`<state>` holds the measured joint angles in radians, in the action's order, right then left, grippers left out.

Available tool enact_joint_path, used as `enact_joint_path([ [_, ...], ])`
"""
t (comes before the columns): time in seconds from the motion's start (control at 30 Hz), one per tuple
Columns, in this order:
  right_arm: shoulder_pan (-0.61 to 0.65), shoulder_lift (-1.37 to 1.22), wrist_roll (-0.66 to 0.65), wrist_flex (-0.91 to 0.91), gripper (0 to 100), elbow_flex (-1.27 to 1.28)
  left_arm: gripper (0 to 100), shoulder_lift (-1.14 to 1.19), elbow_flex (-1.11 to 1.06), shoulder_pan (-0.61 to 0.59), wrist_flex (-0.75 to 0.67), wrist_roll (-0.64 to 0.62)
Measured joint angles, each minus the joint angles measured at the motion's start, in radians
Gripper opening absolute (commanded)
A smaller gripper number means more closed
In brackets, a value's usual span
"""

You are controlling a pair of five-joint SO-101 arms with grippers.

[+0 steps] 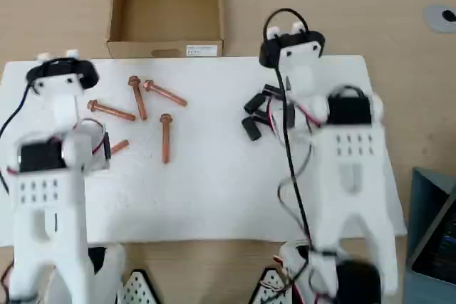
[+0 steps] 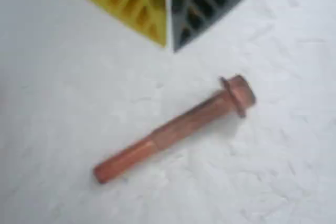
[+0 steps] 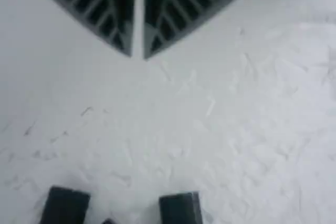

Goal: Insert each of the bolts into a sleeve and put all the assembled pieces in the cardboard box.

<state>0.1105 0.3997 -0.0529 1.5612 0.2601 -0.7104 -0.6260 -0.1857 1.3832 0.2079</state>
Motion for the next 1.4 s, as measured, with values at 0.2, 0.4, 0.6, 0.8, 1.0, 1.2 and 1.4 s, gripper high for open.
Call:
enact_joint_path([
  [0.2, 0.000, -0.284, -0.054, 0.061, 1.2, -0.186, 0, 0.245, 0.112, -0.044, -0.002, 0.080],
  [0.4, 0.002, -0.460, -0.124, 0.071, 1.2, -0.287, 0, 0.405, 0.213, -0.101, -0.002, 0.080],
  [0.6, 0.002, -0.506, -0.127, 0.049, 4.3, -0.296, 5, 0.531, 0.224, -0.110, -0.002, 0.080],
  [0.8, -0.006, -0.531, -0.129, -0.005, 13.1, -0.296, 10, 0.575, 0.224, -0.110, -0.015, 0.084],
  [1.0, -0.041, -0.629, -0.127, -0.055, 13.3, -0.296, 10, 0.586, 0.224, -0.110, -0.057, 0.089],
  [1.2, -0.043, -0.690, -0.144, -0.120, 13.4, -0.296, 10, 0.586, 0.224, -0.110, -0.069, 0.089],
  [1.4, -0.043, -0.753, -0.147, -0.178, 13.4, -0.296, 10, 0.586, 0.224, -0.110, -0.069, 0.089],
])
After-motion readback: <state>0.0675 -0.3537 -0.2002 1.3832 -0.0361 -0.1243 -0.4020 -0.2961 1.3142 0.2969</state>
